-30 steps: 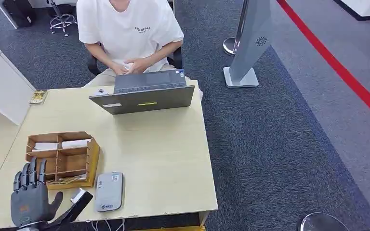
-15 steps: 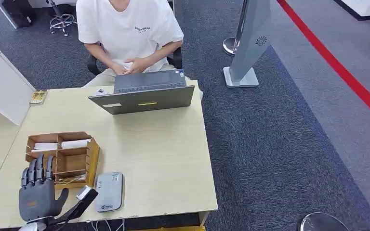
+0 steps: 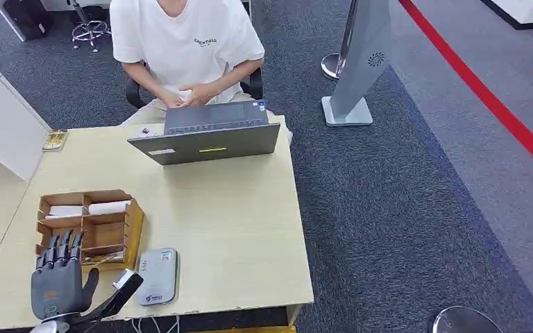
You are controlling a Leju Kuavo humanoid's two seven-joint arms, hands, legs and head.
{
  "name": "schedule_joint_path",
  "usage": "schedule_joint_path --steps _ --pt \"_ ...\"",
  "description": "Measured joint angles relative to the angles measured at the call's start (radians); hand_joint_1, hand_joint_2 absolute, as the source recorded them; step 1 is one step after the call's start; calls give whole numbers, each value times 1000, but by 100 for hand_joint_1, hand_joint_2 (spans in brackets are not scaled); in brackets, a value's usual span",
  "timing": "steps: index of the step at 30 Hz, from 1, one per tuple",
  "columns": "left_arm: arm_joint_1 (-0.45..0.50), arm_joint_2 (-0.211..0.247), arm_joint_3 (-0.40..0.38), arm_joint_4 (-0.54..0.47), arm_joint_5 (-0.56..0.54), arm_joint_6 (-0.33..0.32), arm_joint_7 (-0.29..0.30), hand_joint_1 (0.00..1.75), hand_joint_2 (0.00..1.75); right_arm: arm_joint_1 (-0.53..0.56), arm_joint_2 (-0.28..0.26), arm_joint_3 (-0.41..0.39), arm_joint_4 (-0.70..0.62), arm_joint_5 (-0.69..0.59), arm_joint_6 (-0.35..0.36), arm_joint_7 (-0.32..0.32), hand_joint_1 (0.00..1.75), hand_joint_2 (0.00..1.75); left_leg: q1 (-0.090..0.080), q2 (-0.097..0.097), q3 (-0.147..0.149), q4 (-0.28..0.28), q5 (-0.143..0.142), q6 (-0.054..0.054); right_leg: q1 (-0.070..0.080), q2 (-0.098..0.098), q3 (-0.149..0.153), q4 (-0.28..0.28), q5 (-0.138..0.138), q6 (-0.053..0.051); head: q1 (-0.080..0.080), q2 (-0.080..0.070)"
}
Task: Pass the card to the sensor for recognition and then transmit it.
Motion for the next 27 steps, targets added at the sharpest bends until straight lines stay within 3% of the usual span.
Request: schedule_joint_path --steps 27 --pt "2 8 0 9 48 2 -18 175 175 0 0 0 0 10 0 0 0 175 0 0 0 0 0 0 0 0 0 0 0 0 0 0"
